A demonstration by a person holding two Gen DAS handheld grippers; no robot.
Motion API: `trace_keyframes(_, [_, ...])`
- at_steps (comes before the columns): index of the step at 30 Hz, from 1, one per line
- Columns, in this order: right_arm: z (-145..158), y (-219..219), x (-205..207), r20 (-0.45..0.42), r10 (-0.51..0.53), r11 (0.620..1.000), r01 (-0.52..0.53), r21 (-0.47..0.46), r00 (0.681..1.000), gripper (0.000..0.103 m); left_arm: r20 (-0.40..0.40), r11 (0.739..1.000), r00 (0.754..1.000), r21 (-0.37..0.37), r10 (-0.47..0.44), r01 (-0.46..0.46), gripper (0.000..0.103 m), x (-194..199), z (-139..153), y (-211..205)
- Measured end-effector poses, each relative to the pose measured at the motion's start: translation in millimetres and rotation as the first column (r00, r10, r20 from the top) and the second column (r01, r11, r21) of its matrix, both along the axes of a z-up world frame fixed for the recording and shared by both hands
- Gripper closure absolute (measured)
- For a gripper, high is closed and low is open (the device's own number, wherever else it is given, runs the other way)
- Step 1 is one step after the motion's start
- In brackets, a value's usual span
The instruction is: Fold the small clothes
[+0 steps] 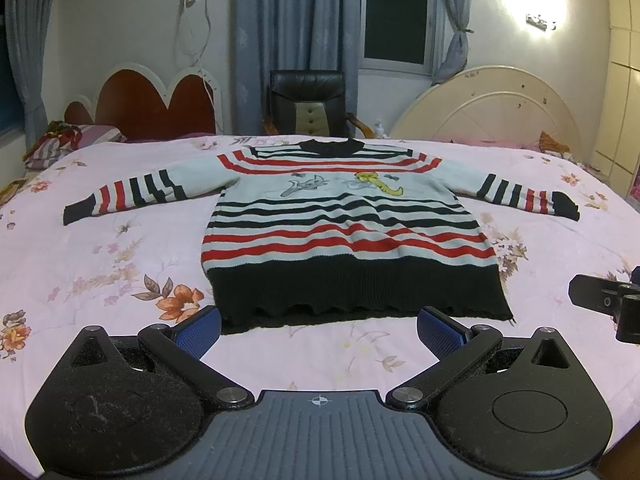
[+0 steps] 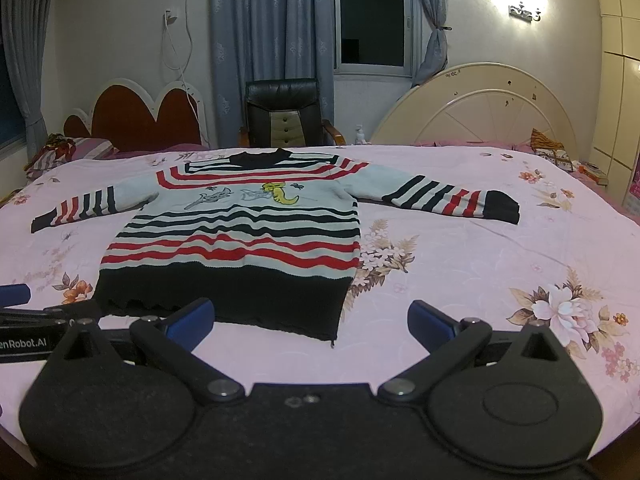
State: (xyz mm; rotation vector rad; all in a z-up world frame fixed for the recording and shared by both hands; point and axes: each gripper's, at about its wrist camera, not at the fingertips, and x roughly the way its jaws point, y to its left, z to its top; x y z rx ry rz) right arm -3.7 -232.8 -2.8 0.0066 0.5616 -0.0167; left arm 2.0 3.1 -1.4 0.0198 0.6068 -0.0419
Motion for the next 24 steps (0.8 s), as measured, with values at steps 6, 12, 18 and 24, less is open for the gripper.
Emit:
trace_keyframes(6, [0.3, 1.8, 0.9, -0.001, 0.002, 1.000, -0.002, -0.003, 1.000, 0.001, -0.004, 1.000, 1.000, -0.002, -0.001, 0.001, 0.000, 1.8, 0.3, 1.4])
trace_keyframes(12, [0.4, 4.7, 2.2, -0.007, 0.003, 1.000, -0.003, -0.004, 1.000, 0.001, -0.006, 1.000, 1.000, -0.006, 0.001, -0.001, 0.000, 1.7, -1.0, 4.0])
trace_keyframes(18, [-2.9, 5.8, 3.7, -0.010, 0.009, 1.000, -0.009, -0.003, 1.000, 0.001, -0.011, 1.000, 1.000, -0.006, 0.007, -0.007, 0.000, 1.2, -3.9, 6.0])
trace_keyframes(24, [-3.7, 6.1, 4.6, -0.012, 0.008, 1.000, -0.008, -0.002, 1.000, 0.001, -0.012, 1.000, 1.000, -0.004, 0.007, -0.007, 0.000, 1.8, -5.6, 6.5])
